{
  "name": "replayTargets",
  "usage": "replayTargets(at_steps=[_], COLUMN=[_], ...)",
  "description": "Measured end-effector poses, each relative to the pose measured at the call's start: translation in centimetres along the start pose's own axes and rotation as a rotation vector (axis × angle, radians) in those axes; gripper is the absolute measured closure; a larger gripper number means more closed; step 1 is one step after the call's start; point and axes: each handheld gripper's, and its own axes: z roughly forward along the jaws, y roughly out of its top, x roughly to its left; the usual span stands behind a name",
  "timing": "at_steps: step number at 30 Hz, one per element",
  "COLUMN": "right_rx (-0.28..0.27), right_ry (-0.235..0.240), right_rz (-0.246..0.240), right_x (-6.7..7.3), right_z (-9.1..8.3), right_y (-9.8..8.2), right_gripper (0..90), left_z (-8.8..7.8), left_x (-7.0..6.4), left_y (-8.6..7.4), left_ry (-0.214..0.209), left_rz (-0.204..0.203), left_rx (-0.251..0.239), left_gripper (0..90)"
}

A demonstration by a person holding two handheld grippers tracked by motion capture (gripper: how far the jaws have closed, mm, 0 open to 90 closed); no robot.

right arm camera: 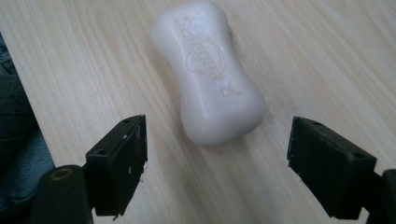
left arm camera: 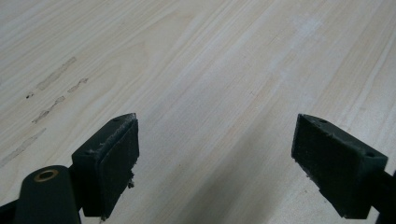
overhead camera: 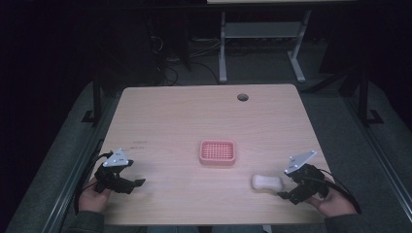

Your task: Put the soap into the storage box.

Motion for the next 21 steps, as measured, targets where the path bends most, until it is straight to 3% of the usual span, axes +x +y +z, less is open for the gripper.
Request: replayTargets(at_steps=[13, 21], right_rx=[0.037, 0.066], right_ry=[0.022, 0.034], right_rz=[-0.066, -0.086], right_x=[-0.2, -0.1], right_z=[1.0, 2.0], right_y=[2.6, 3.1], right_gripper=[21.3, 24.9], left_z=[-0.1, -0.1], left_x=[0.0, 0.0], left_y=[0.0, 0.0], left_ry=[0.000, -0.001], left_rz=[-0.001, -0.002], left_rx=[-0.010, -0.010], left_gripper=[14.9, 14.9])
